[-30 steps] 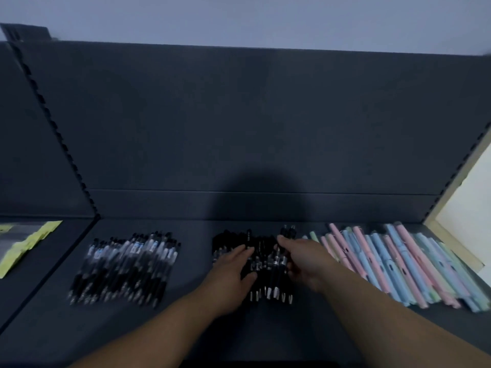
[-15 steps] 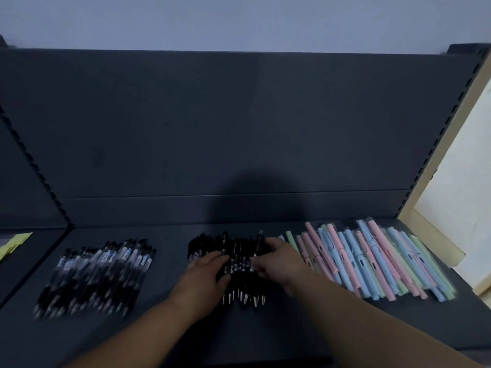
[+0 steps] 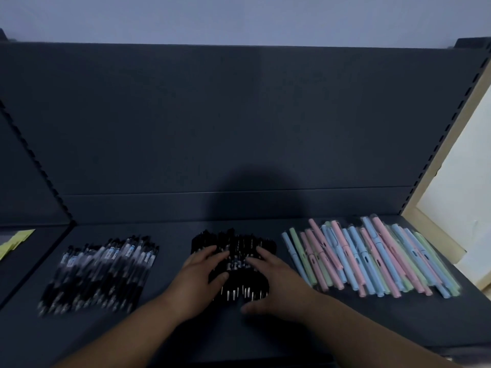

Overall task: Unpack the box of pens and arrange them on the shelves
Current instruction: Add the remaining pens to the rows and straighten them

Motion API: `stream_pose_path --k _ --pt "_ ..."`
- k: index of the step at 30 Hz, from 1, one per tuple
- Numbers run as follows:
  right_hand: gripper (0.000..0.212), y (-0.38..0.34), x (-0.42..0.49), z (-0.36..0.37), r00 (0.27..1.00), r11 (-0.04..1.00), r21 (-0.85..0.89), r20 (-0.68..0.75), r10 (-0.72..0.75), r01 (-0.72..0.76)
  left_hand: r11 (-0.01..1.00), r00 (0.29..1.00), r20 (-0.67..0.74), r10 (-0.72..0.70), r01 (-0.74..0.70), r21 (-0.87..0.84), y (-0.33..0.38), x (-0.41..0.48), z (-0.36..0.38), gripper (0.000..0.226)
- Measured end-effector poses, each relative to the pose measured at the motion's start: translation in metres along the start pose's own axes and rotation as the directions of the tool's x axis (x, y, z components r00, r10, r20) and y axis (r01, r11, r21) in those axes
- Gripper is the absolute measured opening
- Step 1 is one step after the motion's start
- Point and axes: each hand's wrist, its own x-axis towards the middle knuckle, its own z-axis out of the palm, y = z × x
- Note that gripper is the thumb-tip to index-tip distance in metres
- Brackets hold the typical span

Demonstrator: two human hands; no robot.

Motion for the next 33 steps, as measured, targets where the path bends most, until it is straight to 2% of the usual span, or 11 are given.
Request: stream_pose_path --k 5,12,18,21,25,29,33 --pt "0.091 0.003 0.006 0.003 0.999 0.999 -0.050 -0.035 -0.005 0.004 1.000 1.000 0.008 0.010 -0.010 -0.011 -0.003 -0.001 0.001 0.051" --pt "0.082 0.003 0.011 0.002 0.998 0.999 0.051 -0.065 -0.008 0.012 0.999 1.000 -0.001 -0.005 0.005 -0.054 -0.001 0.002 0.001 0.052" --pt "0.086 0.016 0.014 0.000 0.957 0.983 0.156 -0.259 0.133 -0.095 0.975 0.991 -0.016 -0.131 0.126 -0.184 -0.013 0.006 -0.004 0.064" --pt "0.086 0.013 0.023 0.002 0.959 0.974 0.194 -0.231 0.162 -0.117 0.962 0.984 0.029 -0.173 0.176 -0.210 -0.013 0.013 0.000 0.077" --pt "0.075 0.005 0.034 0.004 0.972 0.983 0.173 -0.212 0.102 -0.066 0.972 0.984 0.086 -0.159 0.171 -0.159 -0.014 0.022 0.002 0.082" --pt "0.092 0.008 0.039 0.010 0.980 0.988 0.132 -0.170 0.105 -0.083 0.975 0.982 0.111 -0.152 0.168 -0.148 -0.017 0.024 0.001 0.080" --pt "0.109 0.010 0.034 0.009 0.981 0.983 0.172 -0.167 0.097 -0.068 0.979 0.991 0.079 -0.109 0.120 -0.164 -0.018 0.018 -0.002 0.081"
